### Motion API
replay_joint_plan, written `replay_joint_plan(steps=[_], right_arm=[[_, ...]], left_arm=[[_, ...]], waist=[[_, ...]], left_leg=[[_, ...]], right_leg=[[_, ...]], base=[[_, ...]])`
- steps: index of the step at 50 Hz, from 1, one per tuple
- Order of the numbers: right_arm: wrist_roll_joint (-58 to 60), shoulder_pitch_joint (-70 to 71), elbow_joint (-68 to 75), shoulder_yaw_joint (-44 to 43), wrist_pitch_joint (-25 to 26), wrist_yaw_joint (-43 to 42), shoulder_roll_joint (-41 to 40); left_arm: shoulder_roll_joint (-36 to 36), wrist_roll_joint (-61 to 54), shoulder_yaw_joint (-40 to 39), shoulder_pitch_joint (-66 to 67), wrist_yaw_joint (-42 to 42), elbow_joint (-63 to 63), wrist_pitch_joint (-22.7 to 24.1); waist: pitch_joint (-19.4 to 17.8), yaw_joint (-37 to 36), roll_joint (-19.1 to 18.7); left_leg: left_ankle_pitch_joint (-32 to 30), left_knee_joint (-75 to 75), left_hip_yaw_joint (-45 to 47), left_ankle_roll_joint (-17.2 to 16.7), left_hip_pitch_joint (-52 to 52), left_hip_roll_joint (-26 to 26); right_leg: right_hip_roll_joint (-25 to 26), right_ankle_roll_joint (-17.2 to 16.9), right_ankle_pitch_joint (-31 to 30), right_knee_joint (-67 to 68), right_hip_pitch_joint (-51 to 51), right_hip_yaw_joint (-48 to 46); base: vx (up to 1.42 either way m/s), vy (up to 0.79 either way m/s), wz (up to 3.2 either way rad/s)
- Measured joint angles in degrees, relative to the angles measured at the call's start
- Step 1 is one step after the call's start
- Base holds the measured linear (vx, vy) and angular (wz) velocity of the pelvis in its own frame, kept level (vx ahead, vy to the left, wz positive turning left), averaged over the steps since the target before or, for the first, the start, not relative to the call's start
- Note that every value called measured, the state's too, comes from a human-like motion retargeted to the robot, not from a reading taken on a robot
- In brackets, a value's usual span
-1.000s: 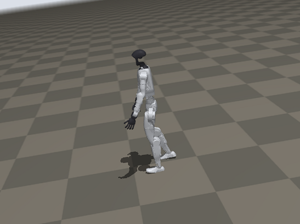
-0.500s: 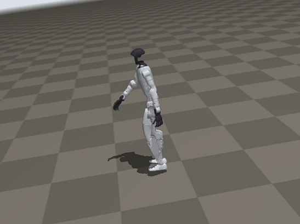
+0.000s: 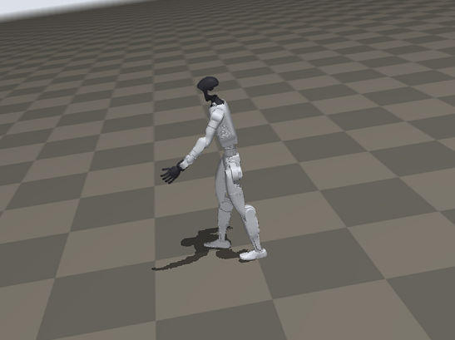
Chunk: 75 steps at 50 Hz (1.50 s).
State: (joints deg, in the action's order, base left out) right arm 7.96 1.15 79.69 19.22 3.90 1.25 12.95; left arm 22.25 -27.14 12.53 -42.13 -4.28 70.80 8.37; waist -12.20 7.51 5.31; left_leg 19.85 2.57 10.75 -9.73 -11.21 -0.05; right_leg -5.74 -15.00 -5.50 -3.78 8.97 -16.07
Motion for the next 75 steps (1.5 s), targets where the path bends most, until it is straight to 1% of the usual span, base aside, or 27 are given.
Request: replay_joint_plan(steps=[3, 5, 8, 10, 13, 15, 18, 20, 25, 27, 30, 34, 38, 41, 45, 47, 50, 52, 55, 60, 63, 66, 68, 71, 72, 75], right_arm=[[0.03, -0.11, -0.26, 1.66, -0.10, 3.39, -0.23], [-0.31, 0.52, -0.33, 3.11, -0.22, 5.19, 0.02], [-0.51, 1.77, -0.60, 5.16, -0.55, 6.70, 0.41], [0.19, 2.77, -0.78, 5.80, -0.72, 6.89, 0.71], [2.47, 4.47, -1.34, 5.42, -0.59, 4.76, 0.79], [3.76, 6.16, -1.80, 4.73, -0.42, 2.42, 0.91], [4.33, 9.76, -2.48, 3.52, -0.29, -1.51, 1.24], [4.17, 12.38, -3.10, 2.81, -0.37, -3.92, 1.54], [3.08, 20.94, -4.78, 1.31, -1.43, -8.45, 2.95], [2.46, 23.55, -6.21, 0.77, -2.27, -9.34, 3.91], [1.10, 25.76, -9.42, 0.20, -3.56, -10.08, 5.79], [-1.83, 24.93, -14.97, -0.26, -4.65, -10.32, 8.81], [-4.27, 21.46, -19.02, -0.10, -4.98, -9.45, 11.06], [-4.48, 17.96, -19.99, -0.03, -4.55, -7.34, 11.52], [-3.10, 12.48, -18.43, -0.63, -3.27, -3.94, 10.38], [-2.17, 9.58, -16.53, -1.22, -2.49, -2.80, 9.11], [-0.96, 5.45, -13.05, -2.21, -1.51, -1.93, 6.95], [-0.41, 3.10, -10.81, -2.80, -1.22, -1.71, 5.60], [0.03, 0.26, -8.38, -3.53, -1.35, -1.49, 3.99], [-0.49, -2.79, -7.64, -4.33, -2.09, -1.56, 2.68], [-1.68, -3.17, -7.90, -4.64, -1.95, -2.35, 2.22], [-3.33, -2.79, -7.67, -4.76, -1.30, -3.44, 1.37], [-4.56, -2.52, -7.14, -4.77, -0.73, -4.03, 0.54], [-6.67, -2.21, -5.81, -4.54, 0.01, -4.32, -0.65], [-7.34, -2.41, -5.38, -4.39, 0.15, -4.26, -0.99], [-8.96, -3.76, -4.24, -3.62, 0.33, -3.16, -2.04]], left_arm=[[1.53, -1.79, 1.90, -3.03, 1.26, -3.62, 0.14], [2.08, -3.31, 2.62, -3.64, 1.84, -5.82, -0.07], [2.24, -5.32, 2.99, -1.91, 3.03, -8.38, -1.17], [1.79, -5.88, 3.02, 0.40, 3.74, -9.52, -2.31], [0.49, -4.75, 3.17, 5.11, 3.62, -9.31, -3.55], [-0.55, -3.04, 3.10, 8.76, 3.18, -8.16, -4.16], [-2.27, 0.82, 2.46, 14.77, 2.13, -4.61, -4.58], [-3.46, 3.01, 1.64, 19.13, 1.13, -1.53, -4.63], [-6.66, 7.29, -3.51, 28.62, -2.03, 7.97, -3.50], [-7.60, 9.38, -6.17, 32.38, -2.37, 11.00, -3.13], [-8.22, 12.38, -9.60, 38.05, -1.50, 13.56, -2.77], [-6.78, 13.48, -11.38, 44.47, 1.02, 13.01, -2.92], [-3.91, 9.94, -11.93, 48.59, 1.38, 11.33, -3.60], [-1.94, 7.03, -13.42, 50.06, 0.36, 11.30, -4.35], [-0.25, 6.39, -15.99, 50.67, -0.28, 12.58, -5.51], [0.25, 7.59, -16.70, 50.39, -0.02, 13.05, -6.09], [0.66, 9.97, -16.57, 49.11, 0.48, 12.90, -6.64], [0.71, 11.22, -15.76, 47.35, 0.48, 12.26, -6.54], [0.42, 12.34, -14.29, 43.35, -0.15, 11.35, -5.69], [-1.28, 13.07, -12.20, 34.39, -2.05, 10.81, -3.32], [-2.38, 11.82, -10.57, 28.43, -2.63, 10.06, -2.32], [-2.55, 8.42, -8.30, 23.12, -2.20, 7.50, -1.72], [-2.02, 5.20, -6.58, 20.30, -1.59, 4.65, -1.50], [-0.35, -0.66, -4.26, 17.35, -0.80, -1.32, -1.54], [0.29, -2.37, -3.64, 16.81, -0.57, -3.47, -1.53], [2.65, -6.53, -2.40, 16.39, 0.42, -9.87, -1.72]], waist=[[-2.36, 0.43, 0.29], [-3.06, 0.34, -0.11], [-2.15, -1.36, -2.17], [-0.65, -3.20, -3.83], [1.68, -5.90, -5.06], [3.04, -7.54, -5.28], [4.92, -10.02, -5.07], [6.13, -11.64, -4.80], [6.71, -16.16, -4.07], [6.42, -18.53, -4.20], [5.86, -22.73, -4.36], [5.18, -29.29, -2.43], [4.94, -34.39, 1.77], [5.25, -35.73, 5.01], [6.57, -34.42, 7.99], [7.54, -32.90, 8.58], [8.96, -30.36, 8.66], [9.78, -28.65, 8.30], [10.82, -25.96, 7.31], [11.61, -20.14, 5.10], [10.54, -15.98, 4.06], [8.55, -11.90, 3.45], [7.00, -9.22, 3.24], [4.71, -5.31, 3.28], [4.32, -4.23, 3.19], [4.02, -2.53, 1.90]], left_leg=[[-1.09, -0.01, -0.32, 1.46, 0.66, -1.06], [-1.94, -0.40, -0.22, 2.75, 1.80, -1.46], [-3.64, -1.03, 1.40, 3.66, 4.52, 1.17], [-4.50, -1.35, 2.65, 4.26, 6.42, 3.41], [-5.31, -1.61, 3.82, 4.82, 8.28, 5.59], [-5.87, -1.71, 4.36, 5.01, 9.34, 6.17], [-7.13, -1.66, 5.22, 5.01, 11.25, 6.16], [-8.25, -1.54, 5.88, 4.66, 12.77, 5.88], [-12.47, -0.34, 8.15, 2.97, 16.24, 4.43], [-14.29, 0.34, 8.85, 2.65, 17.33, 4.12], [-15.78, 1.04, 9.02, 2.88, 18.74, 3.60], [-13.92, -0.03, 8.01, 5.46, 20.09, 1.38], [-10.34, -4.38, 8.32, 9.75, 20.56, -1.81], [-7.16, -9.96, 9.42, 12.76, 20.01, -3.16], [-2.40, -17.88, 8.53, 15.59, 17.78, -4.42], [-0.80, -20.67, 6.12, 15.97, 15.86, -4.71], [-0.12, -22.11, 1.37, 15.33, 12.12, -4.74], [-0.63, -20.71, -1.76, 14.10, 9.28, -4.28], [-1.26, -16.33, -5.55, 11.34, 5.50, -2.83], [0.61, -8.33, -7.55, 6.15, 2.64, -0.51], [1.49, -5.15, -6.38, 4.40, 1.91, -0.29], [1.63, -3.21, -5.03, 3.61, 1.20, -0.24], [1.49, -2.45, -4.67, 3.59, 0.80, -0.34], [0.85, -2.04, -5.05, 4.93, 0.86, -1.86], [0.52, -2.05, -5.06, 5.43, 1.25, -2.30], [-0.77, -2.22, -3.65, 5.81, 3.14, -0.99]], right_leg=[[-1.84, 0.00, 1.53, 0.51, -1.06, -0.54], [-2.96, 1.64, 2.23, 2.16, -1.91, -1.48], [-1.41, 7.93, 4.74, 9.71, -1.51, -1.13], [-0.21, 10.98, 8.25, 19.10, 0.30, 0.74], [0.91, 12.18, 13.57, 32.50, 1.37, 4.37], [1.31, 11.83, 15.63, 37.91, 0.35, 6.84], [1.96, 10.07, 14.61, 37.99, -3.56, 11.13], [2.21, 8.88, 14.19, 33.04, -7.07, 13.84], [0.88, 5.32, 18.98, 14.00, -13.93, 16.13], [0.57, 4.30, 18.60, 9.41, -14.71, 15.94], [0.21, 3.86, 16.84, 4.84, -14.79, 16.05], [-1.44, 2.35, 14.68, 1.55, -12.87, 16.07], [-3.92, 0.12, 12.67, -0.26, -9.71, 14.76], [-5.12, 0.00, 11.36, -0.75, -7.53, 12.76], [-7.03, 0.00, 10.44, -0.32, -5.67, 9.48], [-7.66, 0.00, 10.24, 0.26, -5.29, 7.72], [-8.14, 0.00, 9.86, 1.10, -5.00, 5.11], [-8.02, 0.00, 9.35, 1.41, -4.75, 3.54], [-7.11, 0.00, 8.10, 1.48, -4.02, 1.50], [-5.24, 0.00, 4.73, 1.12, -1.98, -0.65], [-4.86, 0.00, 1.87, 0.59, -1.16, -1.15], [-4.32, 0.00, -0.62, 0.07, -0.69, 0.48], [-4.02, 0.00, -1.18, 0.14, -0.75, 3.03], [-5.43, 0.00, -0.45, 1.32, -1.75, 5.23], [-5.93, 0.44, -0.01, 2.04, -2.01, 4.98], [-4.65, 4.83, 2.29, 5.80, -2.26, 2.24]], base=[[-0.40, 0.27, -0.04], [-0.38, 0.24, -0.23], [-0.37, 0.04, -0.58], [-0.31, -0.02, -0.69], [-0.26, -0.06, -0.51], [-0.25, -0.10, -0.34], [-0.28, -0.14, -0.28], [-0.32, -0.18, -0.23], [-0.37, -0.21, -0.21], [-0.39, -0.19, -0.24], [-0.38, -0.17, -0.20], [-0.37, -0.13, -0.03], [-0.33, -0.11, 0.39], [-0.28, -0.13, 0.78], [-0.22, -0.01, 0.97], [-0.19, 0.09, 0.96], [-0.20, 0.13, 0.85], [-0.23, 0.16, 0.71], [-0.29, 0.17, 0.55], [-0.37, 0.19, 0.32], [-0.43, 0.20, 0.07], [-0.44, 0.18, -0.10], [-0.42, 0.20, -0.11], [-0.41, 0.32, -0.05], [-0.40, 0.30, -0.18], [-0.39, 0.15, -0.45]])
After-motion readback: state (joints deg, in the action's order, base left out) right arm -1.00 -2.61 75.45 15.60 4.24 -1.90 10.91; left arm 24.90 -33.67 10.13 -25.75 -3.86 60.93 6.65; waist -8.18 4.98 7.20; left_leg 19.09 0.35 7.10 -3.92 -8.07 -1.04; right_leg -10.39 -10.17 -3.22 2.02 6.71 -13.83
